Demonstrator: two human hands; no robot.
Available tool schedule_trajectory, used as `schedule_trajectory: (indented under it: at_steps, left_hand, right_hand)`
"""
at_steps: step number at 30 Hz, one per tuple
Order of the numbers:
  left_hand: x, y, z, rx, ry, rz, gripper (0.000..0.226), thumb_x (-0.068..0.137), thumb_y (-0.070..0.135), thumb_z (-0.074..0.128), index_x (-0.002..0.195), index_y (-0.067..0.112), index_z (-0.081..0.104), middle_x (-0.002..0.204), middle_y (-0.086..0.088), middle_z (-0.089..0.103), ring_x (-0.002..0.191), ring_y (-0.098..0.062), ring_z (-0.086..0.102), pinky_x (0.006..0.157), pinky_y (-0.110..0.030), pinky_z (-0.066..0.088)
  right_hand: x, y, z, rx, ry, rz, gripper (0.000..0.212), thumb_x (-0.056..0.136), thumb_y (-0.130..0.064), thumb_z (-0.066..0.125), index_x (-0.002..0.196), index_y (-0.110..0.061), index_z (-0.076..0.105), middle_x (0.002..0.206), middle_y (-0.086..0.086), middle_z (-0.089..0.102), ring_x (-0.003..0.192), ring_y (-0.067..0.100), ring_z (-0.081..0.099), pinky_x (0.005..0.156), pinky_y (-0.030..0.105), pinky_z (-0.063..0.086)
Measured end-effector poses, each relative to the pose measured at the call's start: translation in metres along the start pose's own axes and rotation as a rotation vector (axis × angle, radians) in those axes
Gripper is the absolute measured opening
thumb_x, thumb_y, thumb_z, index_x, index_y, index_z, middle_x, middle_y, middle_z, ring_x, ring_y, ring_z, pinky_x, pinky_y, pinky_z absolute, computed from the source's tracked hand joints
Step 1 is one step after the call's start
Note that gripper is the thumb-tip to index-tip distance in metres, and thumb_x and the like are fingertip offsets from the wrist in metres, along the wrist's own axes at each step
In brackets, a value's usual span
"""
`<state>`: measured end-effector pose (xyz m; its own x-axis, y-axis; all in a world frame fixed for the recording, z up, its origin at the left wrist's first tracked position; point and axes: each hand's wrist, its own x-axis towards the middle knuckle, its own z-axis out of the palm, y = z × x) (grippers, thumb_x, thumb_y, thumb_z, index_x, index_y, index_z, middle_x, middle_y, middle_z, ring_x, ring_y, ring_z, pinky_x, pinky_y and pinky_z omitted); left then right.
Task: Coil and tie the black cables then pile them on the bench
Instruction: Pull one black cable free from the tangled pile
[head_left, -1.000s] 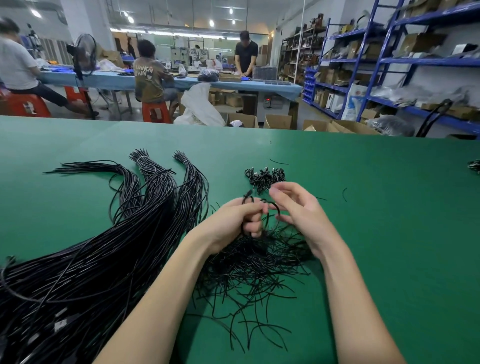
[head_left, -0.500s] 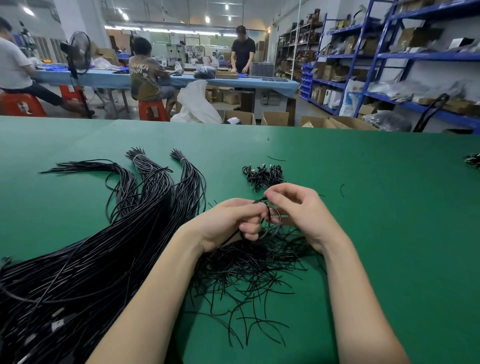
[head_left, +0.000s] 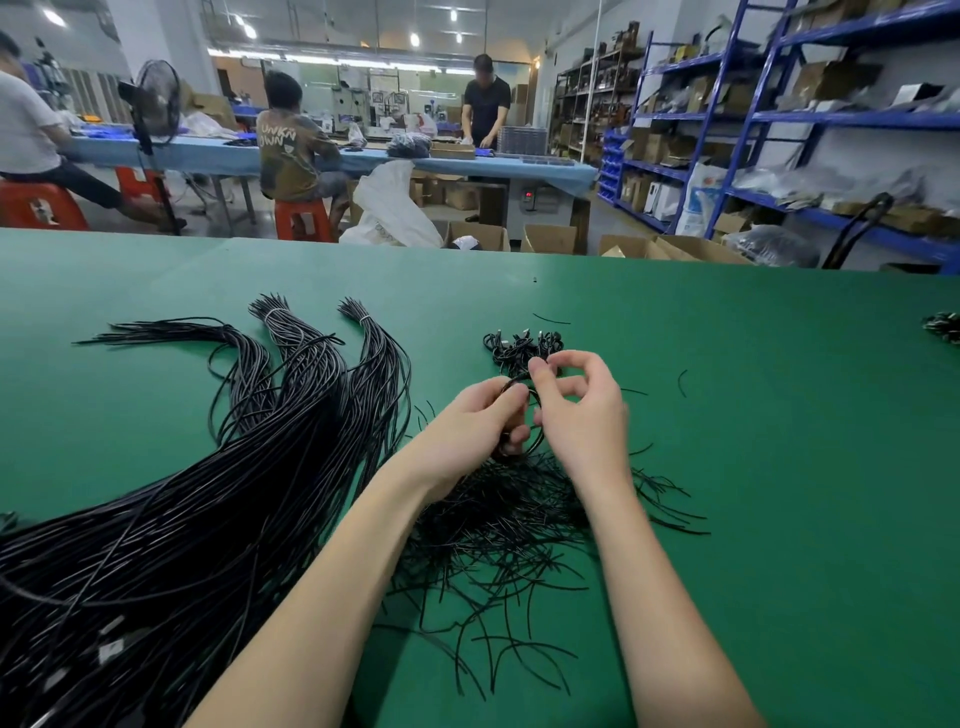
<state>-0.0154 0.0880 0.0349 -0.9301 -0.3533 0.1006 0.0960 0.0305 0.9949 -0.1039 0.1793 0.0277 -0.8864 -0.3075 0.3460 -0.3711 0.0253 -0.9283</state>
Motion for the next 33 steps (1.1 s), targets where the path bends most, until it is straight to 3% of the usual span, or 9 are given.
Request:
schedule_trajectory:
  at_steps: [4,8,10,14,17,19,23,27,33]
  left_hand:
    - [-0.001,-0.001,-0.002,-0.112,0.014,-0.095,0.022,0.108,0.024,0.043,0.107,0.008,0.057,0.106,-0.011,0.063,0.1,-0.021,0.063,0.094,-0.044,0.052]
    - [-0.007,0.005,0.001,-0.379,-0.061,-0.196,0.019,0.108,0.022,0.042,0.112,0.009,0.056,0.101,-0.011,0.062,0.074,-0.024,0.066,0.076,-0.05,0.061]
    - [-0.008,0.006,0.004,-0.377,-0.095,-0.23,0.017,0.109,0.023,0.042,0.117,0.013,0.053,0.091,-0.008,0.065,0.07,-0.022,0.065,0.086,-0.056,0.059]
    - [-0.007,0.005,0.007,-0.293,-0.114,-0.232,0.024,0.109,0.026,0.04,0.122,0.011,0.054,0.079,-0.004,0.067,0.07,-0.019,0.06,0.077,-0.043,0.059]
    - [-0.005,0.002,0.009,-0.207,0.003,-0.203,0.029,0.109,0.027,0.039,0.124,0.005,0.05,0.073,-0.003,0.063,0.062,-0.015,0.058,0.061,-0.031,0.055]
    - [-0.003,-0.001,0.008,-0.212,0.074,-0.182,0.02,0.109,0.024,0.037,0.11,0.007,0.049,0.068,-0.003,0.063,0.056,-0.016,0.057,0.054,-0.028,0.05]
    - [0.0,-0.001,0.003,-0.291,0.159,-0.139,0.019,0.109,0.02,0.035,0.097,0.01,0.045,0.074,-0.007,0.055,0.052,-0.013,0.046,0.046,-0.022,0.037]
    - [-0.001,-0.004,0.003,-0.224,0.178,-0.143,0.031,0.11,0.027,0.035,0.111,0.01,0.062,0.074,-0.003,0.06,0.048,-0.009,0.049,0.049,-0.021,0.042]
    - [-0.003,-0.004,0.001,-0.22,0.113,-0.151,0.03,0.11,0.035,0.033,0.099,0.019,0.055,0.065,0.005,0.046,0.047,-0.008,0.035,0.04,-0.018,0.032]
  right_hand:
    - [-0.006,0.004,0.005,-0.081,0.052,-0.1,0.023,0.095,-0.042,0.068,0.1,-0.024,0.055,0.072,-0.003,0.069,0.069,0.016,0.07,0.069,0.03,0.05]
    - [-0.009,0.014,0.002,-0.259,0.042,-0.248,0.025,0.1,-0.048,0.059,0.092,-0.025,0.054,0.064,-0.004,0.059,0.064,0.016,0.06,0.061,0.033,0.042]
    - [-0.009,0.017,-0.001,-0.364,0.082,-0.274,0.029,0.1,-0.054,0.052,0.088,-0.028,0.05,0.06,-0.006,0.055,0.061,0.009,0.054,0.059,0.032,0.035]
    - [-0.005,0.015,-0.005,-0.384,0.004,-0.252,0.028,0.099,-0.055,0.054,0.087,-0.03,0.048,0.067,-0.031,0.06,0.061,-0.002,0.056,0.051,0.019,0.031]
    - [0.001,0.01,-0.01,-0.221,-0.152,-0.082,0.024,0.094,-0.048,0.066,0.099,-0.031,0.05,0.063,-0.02,0.066,0.052,0.001,0.059,0.056,0.013,0.038]
    - [0.003,0.004,-0.017,-0.146,-0.232,0.008,0.027,0.092,-0.045,0.071,0.104,-0.033,0.05,0.067,-0.017,0.071,0.055,-0.002,0.063,0.059,0.011,0.042]
    - [0.003,-0.009,-0.028,-0.233,-0.254,-0.08,0.015,0.084,-0.037,0.079,0.084,-0.029,0.066,0.069,-0.016,0.07,0.056,-0.004,0.056,0.057,0.009,0.039]
    - [-0.008,-0.019,-0.03,-0.279,-0.52,0.034,0.019,0.083,-0.042,0.079,0.076,-0.025,0.073,0.065,-0.015,0.073,0.048,-0.006,0.053,0.058,0.015,0.04]
    - [-0.01,-0.013,-0.025,-0.187,-0.316,0.13,0.028,0.083,-0.051,0.077,0.082,-0.024,0.07,0.07,-0.012,0.069,0.062,0.004,0.06,0.064,0.024,0.046]
